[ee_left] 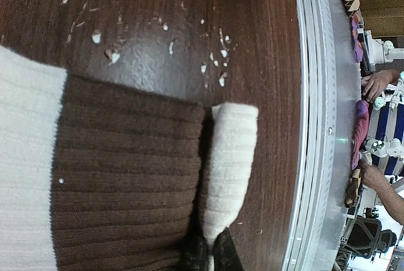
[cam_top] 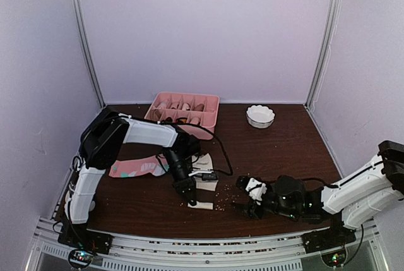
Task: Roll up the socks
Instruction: Roll the sock at the center of the board.
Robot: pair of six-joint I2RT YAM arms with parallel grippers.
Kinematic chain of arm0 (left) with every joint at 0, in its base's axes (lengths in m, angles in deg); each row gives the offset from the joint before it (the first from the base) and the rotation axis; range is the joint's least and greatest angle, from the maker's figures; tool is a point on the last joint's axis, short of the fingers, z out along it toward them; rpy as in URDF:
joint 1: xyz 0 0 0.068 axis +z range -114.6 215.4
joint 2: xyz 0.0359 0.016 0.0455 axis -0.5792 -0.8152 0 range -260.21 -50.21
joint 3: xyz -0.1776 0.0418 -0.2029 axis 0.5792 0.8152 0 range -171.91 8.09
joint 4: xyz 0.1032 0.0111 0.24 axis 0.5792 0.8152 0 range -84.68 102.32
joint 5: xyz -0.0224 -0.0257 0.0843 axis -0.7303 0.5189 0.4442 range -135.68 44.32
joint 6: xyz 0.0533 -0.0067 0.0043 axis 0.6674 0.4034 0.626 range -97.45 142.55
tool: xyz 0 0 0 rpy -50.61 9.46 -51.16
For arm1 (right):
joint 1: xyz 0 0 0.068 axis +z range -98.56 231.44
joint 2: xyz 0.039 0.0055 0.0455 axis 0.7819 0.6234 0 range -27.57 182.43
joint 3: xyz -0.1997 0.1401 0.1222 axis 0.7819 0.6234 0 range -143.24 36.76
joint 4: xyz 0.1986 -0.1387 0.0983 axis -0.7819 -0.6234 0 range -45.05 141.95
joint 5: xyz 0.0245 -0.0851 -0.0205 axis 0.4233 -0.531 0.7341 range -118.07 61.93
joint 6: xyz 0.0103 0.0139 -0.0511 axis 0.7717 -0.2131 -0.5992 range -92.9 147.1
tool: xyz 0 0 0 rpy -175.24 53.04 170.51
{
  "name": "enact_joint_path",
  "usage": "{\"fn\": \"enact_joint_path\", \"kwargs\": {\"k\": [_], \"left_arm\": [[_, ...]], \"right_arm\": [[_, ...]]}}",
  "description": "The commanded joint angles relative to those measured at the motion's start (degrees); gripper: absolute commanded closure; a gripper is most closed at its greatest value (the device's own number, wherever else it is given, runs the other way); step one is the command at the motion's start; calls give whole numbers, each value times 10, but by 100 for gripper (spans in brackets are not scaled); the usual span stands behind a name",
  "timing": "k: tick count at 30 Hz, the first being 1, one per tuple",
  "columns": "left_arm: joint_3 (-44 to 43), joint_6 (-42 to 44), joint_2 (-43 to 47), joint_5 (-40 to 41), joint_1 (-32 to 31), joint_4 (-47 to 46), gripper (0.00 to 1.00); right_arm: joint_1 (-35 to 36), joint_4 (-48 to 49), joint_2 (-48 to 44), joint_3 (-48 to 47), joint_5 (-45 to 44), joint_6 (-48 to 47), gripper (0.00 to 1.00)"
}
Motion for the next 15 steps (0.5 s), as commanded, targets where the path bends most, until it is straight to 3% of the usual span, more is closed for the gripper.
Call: {"fn": "enact_joint_path", "kwargs": {"k": [1, 9, 15], "left_arm": [[7, -6, -58, 120, 7, -8, 99], [-4, -8, -63, 117, 7, -1, 99], [-4, 2, -63, 107, 8, 9, 99]], "right_arm": [[47, -15, 66, -76, 24, -108, 35], [55, -47, 197, -191, 82, -163, 55], [42, -56, 250, -221, 113, -166, 66]]}}
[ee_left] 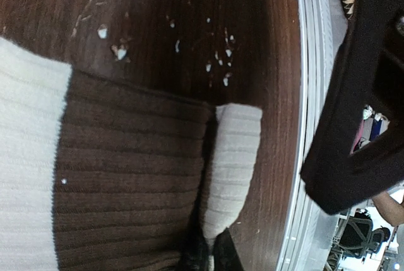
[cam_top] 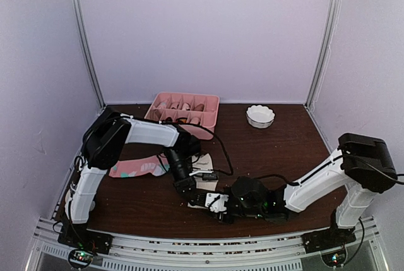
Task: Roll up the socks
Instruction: Roll the sock at the center of the board.
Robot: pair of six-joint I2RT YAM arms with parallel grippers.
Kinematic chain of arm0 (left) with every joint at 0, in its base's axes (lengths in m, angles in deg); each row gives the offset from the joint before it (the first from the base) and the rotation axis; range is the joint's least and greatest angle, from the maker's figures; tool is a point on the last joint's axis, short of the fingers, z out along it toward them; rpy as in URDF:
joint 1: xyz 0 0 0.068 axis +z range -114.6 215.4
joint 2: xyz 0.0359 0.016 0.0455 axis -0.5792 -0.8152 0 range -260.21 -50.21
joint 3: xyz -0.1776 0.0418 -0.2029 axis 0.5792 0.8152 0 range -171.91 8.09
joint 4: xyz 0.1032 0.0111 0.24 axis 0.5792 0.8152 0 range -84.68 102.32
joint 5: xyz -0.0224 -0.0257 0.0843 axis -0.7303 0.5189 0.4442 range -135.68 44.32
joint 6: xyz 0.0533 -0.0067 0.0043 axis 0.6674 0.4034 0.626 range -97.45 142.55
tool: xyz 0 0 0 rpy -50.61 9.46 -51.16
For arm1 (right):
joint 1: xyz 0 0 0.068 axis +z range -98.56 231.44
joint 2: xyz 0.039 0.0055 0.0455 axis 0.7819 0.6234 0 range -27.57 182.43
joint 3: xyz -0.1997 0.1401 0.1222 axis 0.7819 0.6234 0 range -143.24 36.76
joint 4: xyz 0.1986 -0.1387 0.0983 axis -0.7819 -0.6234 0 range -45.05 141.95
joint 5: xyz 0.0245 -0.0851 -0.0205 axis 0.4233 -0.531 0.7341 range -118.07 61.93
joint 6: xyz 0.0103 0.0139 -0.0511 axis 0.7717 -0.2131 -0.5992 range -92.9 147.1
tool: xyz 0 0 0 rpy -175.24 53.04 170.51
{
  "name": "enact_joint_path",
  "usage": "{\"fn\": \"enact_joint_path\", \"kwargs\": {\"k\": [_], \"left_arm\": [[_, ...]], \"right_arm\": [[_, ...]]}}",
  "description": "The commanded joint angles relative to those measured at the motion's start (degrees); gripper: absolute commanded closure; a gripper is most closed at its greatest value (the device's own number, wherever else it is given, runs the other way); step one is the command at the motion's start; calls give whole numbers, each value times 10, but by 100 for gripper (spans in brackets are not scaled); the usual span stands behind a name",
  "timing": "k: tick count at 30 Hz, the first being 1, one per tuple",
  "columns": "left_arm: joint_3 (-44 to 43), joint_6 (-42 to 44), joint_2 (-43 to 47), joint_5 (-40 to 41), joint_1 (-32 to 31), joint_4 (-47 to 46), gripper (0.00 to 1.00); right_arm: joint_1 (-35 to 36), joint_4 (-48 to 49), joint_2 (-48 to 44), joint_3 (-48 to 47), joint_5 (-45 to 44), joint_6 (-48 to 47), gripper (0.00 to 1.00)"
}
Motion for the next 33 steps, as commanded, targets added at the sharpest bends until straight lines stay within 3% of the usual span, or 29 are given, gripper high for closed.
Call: {"fn": "enact_joint_path", "kwargs": {"k": [1, 18, 20, 23, 25, 28, 33], "left_arm": [[19, 13, -48, 109, 7, -16, 99], [11, 37, -52, 105, 7, 9, 96], [9, 39, -49, 110, 7, 11, 89], [18, 32, -32, 126, 8, -5, 61], [36, 17, -1, 137, 12, -41, 52], [74, -3, 60, 142, 24, -110, 45], [155, -1, 171, 159, 40, -232, 42]], "right_arm": [[-11, -14, 31, -17, 33, -13, 67], [-45, 5, 98, -19, 53, 22, 84], [-51, -2, 98, -19, 69, 33, 90], [-56, -20, 91, -20, 91, 44, 99], [-58, -30, 86, -19, 97, 55, 100], [-67, -39, 80, -13, 114, 82, 100], [-88, -58, 89, -22, 162, 136, 100]]}}
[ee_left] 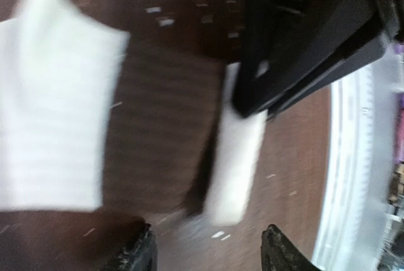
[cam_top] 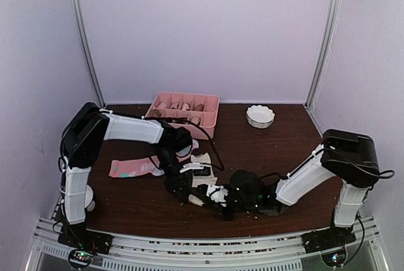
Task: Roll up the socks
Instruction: Roll the sock at the center of the board.
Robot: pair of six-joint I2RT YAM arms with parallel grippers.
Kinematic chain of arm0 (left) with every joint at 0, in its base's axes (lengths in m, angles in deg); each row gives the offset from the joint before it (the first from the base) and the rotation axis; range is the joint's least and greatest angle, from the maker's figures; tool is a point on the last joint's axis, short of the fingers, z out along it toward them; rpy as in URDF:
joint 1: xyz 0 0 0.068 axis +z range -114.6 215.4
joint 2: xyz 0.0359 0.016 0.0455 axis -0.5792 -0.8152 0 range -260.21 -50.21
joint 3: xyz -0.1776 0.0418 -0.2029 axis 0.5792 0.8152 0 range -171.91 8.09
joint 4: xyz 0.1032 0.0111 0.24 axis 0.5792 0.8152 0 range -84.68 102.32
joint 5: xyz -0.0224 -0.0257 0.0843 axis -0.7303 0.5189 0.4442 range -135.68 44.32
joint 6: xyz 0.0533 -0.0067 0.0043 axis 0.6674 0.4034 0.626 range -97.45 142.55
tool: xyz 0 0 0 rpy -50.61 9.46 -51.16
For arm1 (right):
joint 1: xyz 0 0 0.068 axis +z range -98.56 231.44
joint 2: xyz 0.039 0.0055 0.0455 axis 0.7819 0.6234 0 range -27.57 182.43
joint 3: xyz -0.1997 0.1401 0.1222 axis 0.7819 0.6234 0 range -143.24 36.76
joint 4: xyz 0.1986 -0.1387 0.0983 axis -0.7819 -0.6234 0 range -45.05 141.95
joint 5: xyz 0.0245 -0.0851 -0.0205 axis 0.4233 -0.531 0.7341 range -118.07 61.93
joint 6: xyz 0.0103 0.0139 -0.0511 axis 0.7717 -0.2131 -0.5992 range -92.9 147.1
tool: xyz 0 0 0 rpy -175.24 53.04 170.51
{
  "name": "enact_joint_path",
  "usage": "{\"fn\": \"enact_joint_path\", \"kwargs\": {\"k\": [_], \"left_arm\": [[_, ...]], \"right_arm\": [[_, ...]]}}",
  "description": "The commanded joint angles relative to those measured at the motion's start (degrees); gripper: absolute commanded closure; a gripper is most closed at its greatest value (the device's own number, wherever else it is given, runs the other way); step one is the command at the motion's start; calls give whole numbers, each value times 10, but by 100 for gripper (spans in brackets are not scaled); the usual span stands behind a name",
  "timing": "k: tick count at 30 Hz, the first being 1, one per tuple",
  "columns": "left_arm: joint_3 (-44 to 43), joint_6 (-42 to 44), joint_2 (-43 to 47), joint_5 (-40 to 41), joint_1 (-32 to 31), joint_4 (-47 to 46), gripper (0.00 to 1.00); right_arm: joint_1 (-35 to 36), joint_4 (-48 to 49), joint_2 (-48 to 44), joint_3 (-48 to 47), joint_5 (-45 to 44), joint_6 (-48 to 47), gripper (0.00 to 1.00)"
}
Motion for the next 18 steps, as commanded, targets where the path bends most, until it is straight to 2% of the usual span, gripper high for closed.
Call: {"fn": "enact_joint_path", "kwargs": {"k": [1, 7, 13, 18], "left_arm": [[67, -5, 75, 105, 25, -164, 42], [165, 9, 165, 104, 25, -272, 41], [197, 17, 190, 80, 25, -303, 44], [201, 31, 192, 59, 14, -296, 49]], "right_arm": [[-20, -77, 10, -2, 50, 61, 100], [-47, -92, 10, -9, 92, 111, 100], [-78, -111, 17, -23, 139, 175, 100], [-106, -175, 48, -70, 186, 244, 100]]}}
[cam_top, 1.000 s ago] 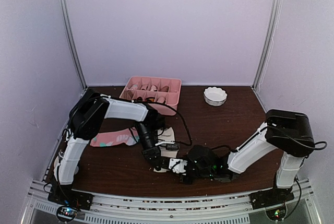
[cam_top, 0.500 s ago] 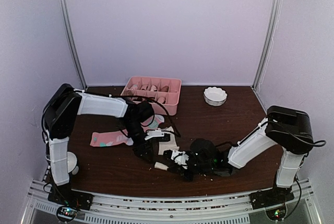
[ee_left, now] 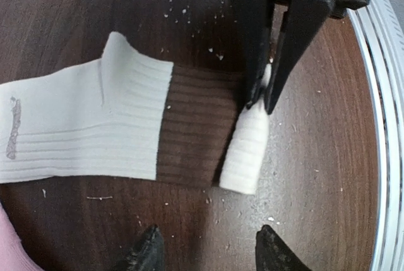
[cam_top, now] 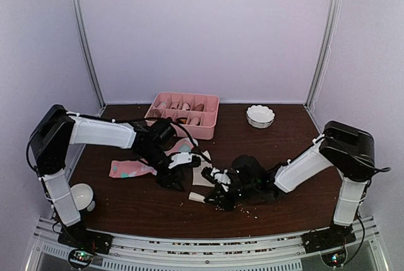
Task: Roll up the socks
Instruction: Roll the sock at the center of the board.
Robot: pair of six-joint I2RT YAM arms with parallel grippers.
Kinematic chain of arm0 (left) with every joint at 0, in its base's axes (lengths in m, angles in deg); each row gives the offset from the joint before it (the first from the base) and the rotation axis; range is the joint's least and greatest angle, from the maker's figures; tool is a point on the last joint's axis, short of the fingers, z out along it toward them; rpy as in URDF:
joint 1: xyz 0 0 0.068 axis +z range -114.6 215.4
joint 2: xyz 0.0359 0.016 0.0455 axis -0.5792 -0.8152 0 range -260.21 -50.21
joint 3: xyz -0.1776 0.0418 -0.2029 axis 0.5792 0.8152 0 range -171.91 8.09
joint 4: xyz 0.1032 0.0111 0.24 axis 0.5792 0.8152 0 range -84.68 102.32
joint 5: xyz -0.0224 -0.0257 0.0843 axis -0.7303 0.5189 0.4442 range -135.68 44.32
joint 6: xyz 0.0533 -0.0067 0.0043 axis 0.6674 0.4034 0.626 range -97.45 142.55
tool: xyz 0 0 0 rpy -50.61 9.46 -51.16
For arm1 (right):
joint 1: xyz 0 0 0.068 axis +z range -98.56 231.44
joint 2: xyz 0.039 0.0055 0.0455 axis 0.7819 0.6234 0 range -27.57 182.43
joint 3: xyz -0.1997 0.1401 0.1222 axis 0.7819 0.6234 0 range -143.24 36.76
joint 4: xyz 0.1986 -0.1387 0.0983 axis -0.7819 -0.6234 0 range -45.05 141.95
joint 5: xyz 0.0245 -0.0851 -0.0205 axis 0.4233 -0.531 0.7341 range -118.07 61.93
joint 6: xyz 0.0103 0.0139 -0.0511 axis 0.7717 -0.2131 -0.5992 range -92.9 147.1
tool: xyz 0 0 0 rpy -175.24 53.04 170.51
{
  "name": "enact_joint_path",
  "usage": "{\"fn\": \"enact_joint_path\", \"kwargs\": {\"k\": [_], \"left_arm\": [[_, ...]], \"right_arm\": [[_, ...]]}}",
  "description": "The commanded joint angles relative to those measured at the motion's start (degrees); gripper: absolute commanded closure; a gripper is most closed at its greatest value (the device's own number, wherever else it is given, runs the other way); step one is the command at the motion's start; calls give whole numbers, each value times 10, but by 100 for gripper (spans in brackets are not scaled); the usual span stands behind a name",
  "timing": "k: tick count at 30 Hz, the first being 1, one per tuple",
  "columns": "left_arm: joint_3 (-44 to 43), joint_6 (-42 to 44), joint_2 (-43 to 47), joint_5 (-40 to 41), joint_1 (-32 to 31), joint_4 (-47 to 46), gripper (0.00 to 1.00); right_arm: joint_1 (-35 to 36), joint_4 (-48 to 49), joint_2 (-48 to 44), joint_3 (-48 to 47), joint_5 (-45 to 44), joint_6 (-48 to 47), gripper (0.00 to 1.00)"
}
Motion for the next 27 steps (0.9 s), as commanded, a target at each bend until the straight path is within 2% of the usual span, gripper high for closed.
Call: {"fn": "enact_joint_path", "kwargs": {"k": [1, 5, 12, 19, 27], "left_arm": [[2, 27, 10, -21, -17, -17, 51], [19, 38, 12, -16, -40, -35, 55], [54, 46, 19, 31, -56, -92, 57], [65, 49, 27, 69, -58, -161, 57], [64, 67, 22, 76, -78, -163, 57]], "right_arm": [[-28, -116, 47, -39, 48, 86, 100], [-48, -155, 80, -78, 94, 132, 100], [-68, -218, 121, -105, 116, 169, 100], [-71, -252, 131, -110, 117, 168, 100], [-74, -266, 130, -114, 119, 168, 100]]}}
